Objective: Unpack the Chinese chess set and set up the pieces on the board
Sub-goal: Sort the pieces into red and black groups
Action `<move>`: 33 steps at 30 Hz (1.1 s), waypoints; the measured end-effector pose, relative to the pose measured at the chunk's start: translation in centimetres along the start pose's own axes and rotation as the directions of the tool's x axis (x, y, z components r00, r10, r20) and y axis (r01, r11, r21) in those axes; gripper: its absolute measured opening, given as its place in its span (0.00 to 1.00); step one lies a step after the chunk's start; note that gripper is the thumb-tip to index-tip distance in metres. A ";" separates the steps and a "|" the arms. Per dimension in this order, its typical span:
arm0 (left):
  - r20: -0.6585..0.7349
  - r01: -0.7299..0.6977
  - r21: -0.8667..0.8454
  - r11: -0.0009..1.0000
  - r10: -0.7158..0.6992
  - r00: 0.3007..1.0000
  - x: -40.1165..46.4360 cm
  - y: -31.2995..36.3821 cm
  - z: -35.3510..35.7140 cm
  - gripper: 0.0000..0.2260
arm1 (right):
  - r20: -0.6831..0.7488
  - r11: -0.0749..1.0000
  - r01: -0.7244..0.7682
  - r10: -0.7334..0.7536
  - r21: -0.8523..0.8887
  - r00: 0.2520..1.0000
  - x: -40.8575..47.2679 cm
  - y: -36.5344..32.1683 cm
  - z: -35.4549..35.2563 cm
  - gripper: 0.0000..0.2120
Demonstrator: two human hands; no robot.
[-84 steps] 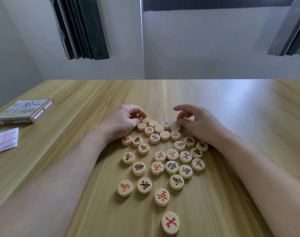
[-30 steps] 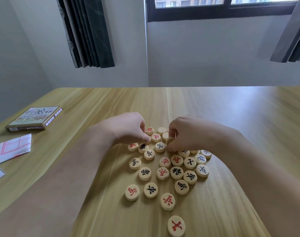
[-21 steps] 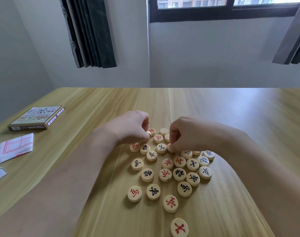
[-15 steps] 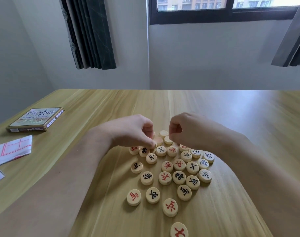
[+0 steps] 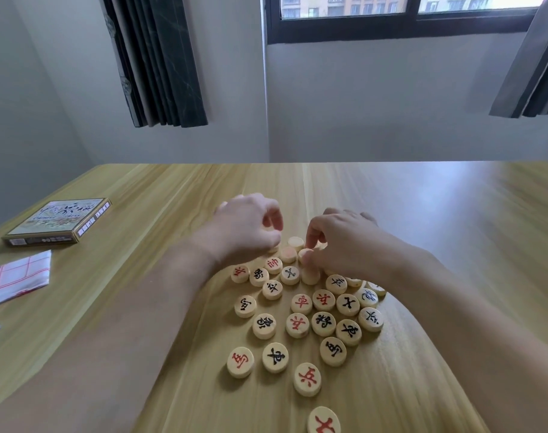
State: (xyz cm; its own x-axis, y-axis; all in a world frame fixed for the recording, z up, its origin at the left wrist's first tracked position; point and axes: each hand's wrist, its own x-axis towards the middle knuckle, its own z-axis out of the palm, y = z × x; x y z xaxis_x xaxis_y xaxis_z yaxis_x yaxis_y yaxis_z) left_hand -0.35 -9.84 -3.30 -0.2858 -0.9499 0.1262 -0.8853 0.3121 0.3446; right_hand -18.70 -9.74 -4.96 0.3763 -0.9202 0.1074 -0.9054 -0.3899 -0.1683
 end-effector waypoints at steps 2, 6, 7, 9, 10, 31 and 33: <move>-0.034 -0.012 0.049 0.999 0.014 0.999 0.2 0.4 1.4 0.06 | 0.005 1.000 -0.015 0.015 0.018 1.000 0.0 0.0 0.0 0.11; -0.025 0.031 0.039 0.999 -0.030 0.999 0.6 0.6 3.2 0.07 | -0.011 1.000 -0.019 0.019 0.007 1.000 0.0 0.1 -0.1 0.09; -0.035 0.055 -0.009 0.998 -0.056 0.998 0.7 0.5 3.3 0.07 | -0.015 1.000 -0.019 0.019 0.000 1.000 0.1 0.2 -0.1 0.08; -0.039 0.106 -0.120 0.987 -0.111 0.993 0.8 0.5 3.3 0.05 | -0.016 1.000 -0.024 0.024 -0.005 1.000 0.1 0.2 0.0 0.08; -0.038 0.125 -0.146 0.981 -0.132 0.991 0.9 0.4 3.2 0.05 | -0.014 1.000 -0.029 0.029 -0.005 0.999 0.1 0.2 0.0 0.09; -0.103 0.187 -0.091 0.978 -0.196 0.975 1.5 -0.4 4.3 0.10 | -0.046 0.990 -0.119 0.123 0.075 0.991 0.5 1.8 0.8 0.19; -0.091 0.204 -0.087 0.975 -0.212 0.973 1.6 -0.4 4.3 0.14 | -0.014 0.989 -0.134 0.135 0.067 0.991 0.6 2.1 1.1 0.19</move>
State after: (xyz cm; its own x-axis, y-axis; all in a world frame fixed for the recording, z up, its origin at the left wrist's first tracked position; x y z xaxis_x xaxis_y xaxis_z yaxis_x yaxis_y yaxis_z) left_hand -2.09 -11.56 -7.24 -0.0575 -0.9893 0.1342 -0.8895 0.1118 0.4430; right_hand -20.16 -11.12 -6.34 0.2476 -0.9639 0.0977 -0.9325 -0.2645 -0.2461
